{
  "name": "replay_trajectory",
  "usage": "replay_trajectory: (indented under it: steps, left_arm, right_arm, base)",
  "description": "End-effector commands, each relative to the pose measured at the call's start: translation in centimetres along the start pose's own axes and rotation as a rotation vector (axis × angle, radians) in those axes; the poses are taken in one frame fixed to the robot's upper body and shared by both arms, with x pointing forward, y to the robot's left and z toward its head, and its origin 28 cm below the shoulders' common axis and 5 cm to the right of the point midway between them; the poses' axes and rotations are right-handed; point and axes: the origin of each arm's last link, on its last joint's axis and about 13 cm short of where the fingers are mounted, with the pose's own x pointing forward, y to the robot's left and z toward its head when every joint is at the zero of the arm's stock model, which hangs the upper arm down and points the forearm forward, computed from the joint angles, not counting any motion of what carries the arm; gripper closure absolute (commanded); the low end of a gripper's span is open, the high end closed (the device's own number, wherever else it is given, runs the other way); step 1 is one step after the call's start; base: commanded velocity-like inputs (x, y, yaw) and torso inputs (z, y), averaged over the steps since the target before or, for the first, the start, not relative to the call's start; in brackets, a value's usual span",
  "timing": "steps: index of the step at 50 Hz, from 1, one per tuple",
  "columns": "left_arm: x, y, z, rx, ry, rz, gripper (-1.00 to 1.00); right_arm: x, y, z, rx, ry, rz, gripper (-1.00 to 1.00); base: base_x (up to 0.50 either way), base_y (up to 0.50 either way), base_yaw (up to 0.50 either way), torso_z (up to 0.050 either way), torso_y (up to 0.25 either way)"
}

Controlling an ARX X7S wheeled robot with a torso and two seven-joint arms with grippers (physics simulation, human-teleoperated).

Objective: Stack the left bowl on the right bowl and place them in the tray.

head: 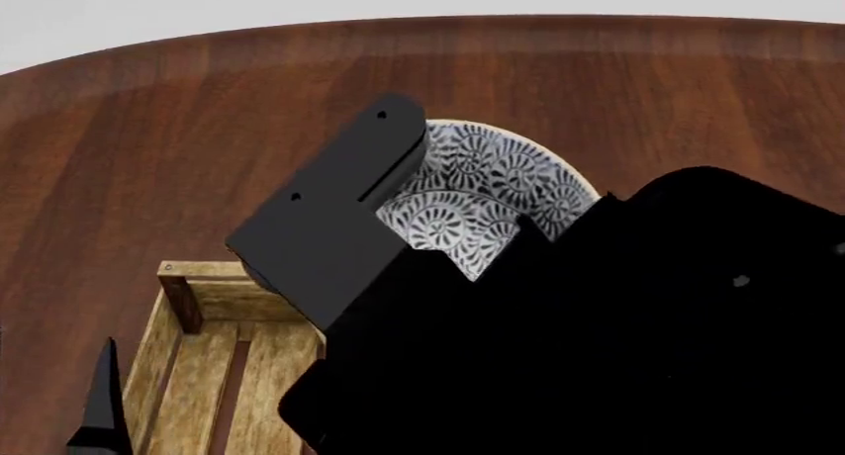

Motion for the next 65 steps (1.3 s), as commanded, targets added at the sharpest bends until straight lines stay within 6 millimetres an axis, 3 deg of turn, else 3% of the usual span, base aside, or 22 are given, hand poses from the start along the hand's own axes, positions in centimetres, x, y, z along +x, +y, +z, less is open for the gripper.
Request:
replay_trajectory:
  steps: [1,29,65]
  left_arm:
    - [-0.1,0.8,0.4,0.018,-0.005,0.039,-1.0]
    - [-0.1,1.4,-0.1,0.036,0.013,0.072,-1.0]
    - [-0.4,1.6,-0.1,0.039,0.014,0.079,-1.0]
  right_arm:
    - [1.8,-0.4,0.9,-0.037,-0.01,0.028,1.0]
    - [7.3,-1.0,2.7,-0.09,-0.036,0.173,1.0]
    - [12.3,1.4,3.1,-0.108,-0.072,0.349,1.0]
  base:
    - [0.0,0.0,0.0,0.0,0.0]
    - [0.0,0.0,0.0,0.0,0.001]
    - [0.0,0.0,0.0,0.0,0.001]
